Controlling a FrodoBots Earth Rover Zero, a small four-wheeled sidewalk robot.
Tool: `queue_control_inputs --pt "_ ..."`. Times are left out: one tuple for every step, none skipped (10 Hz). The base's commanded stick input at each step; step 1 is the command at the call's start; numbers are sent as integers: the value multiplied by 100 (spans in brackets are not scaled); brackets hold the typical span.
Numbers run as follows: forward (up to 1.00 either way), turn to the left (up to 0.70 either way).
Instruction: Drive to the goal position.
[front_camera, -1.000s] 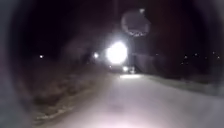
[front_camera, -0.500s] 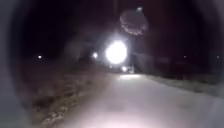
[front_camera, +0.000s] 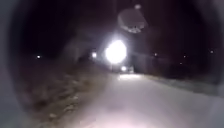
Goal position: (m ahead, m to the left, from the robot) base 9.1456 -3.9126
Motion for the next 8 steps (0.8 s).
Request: queue_control_inputs --pt "70 -27" --pt "70 0" --pt "70 0" --pt "70 0" --pt "70 0" --pt "70 0" --pt "70 0" --pt "70 0"
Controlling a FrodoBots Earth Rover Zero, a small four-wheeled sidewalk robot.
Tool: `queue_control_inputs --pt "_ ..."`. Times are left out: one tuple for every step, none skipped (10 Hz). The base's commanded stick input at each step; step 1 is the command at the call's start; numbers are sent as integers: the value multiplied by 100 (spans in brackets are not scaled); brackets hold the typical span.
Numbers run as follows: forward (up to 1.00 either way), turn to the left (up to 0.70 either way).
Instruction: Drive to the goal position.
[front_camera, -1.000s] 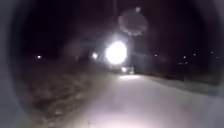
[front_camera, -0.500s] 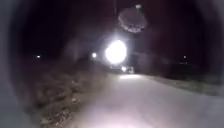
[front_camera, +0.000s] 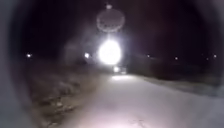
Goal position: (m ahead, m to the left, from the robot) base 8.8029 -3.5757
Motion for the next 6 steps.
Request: queue_control_inputs --pt "70 0" --pt "70 0" --pt "70 0" --pt "70 0" --pt "70 0" --pt "70 0"
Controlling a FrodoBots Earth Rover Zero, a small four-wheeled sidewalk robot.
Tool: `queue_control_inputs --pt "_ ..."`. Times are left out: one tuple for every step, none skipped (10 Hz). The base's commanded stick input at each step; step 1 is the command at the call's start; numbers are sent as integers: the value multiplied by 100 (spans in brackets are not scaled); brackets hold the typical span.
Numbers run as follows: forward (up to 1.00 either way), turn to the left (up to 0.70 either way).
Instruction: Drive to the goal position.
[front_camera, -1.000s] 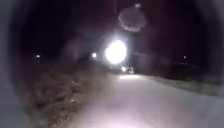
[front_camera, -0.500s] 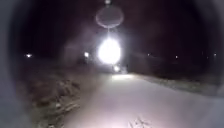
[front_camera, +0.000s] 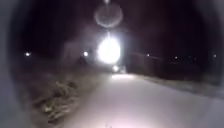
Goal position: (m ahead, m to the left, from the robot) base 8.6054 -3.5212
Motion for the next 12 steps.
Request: queue_control_inputs --pt "70 0" --pt "70 0" --pt "70 0" --pt "70 0" --pt "70 0" --pt "70 0" --pt "70 0" --pt "70 0" --pt "70 0" --pt "70 0" --pt "70 0" --pt "70 0"
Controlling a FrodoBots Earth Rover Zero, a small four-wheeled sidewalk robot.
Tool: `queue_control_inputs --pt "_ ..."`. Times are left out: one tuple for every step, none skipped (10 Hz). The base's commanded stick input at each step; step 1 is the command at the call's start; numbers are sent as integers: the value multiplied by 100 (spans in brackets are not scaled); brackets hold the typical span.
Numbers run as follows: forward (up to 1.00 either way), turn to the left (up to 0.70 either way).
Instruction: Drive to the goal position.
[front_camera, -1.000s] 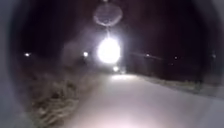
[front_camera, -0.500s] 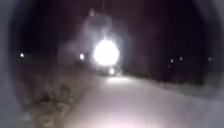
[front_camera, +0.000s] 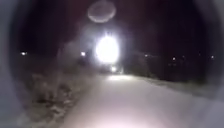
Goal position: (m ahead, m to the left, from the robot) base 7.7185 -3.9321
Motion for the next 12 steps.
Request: queue_control_inputs --pt "70 0" --pt "70 0" --pt "70 0" --pt "70 0" --pt "70 0" --pt "70 0" --pt "70 0" --pt "70 0" --pt "70 0" --pt "70 0" --pt "70 29" --pt "70 34"
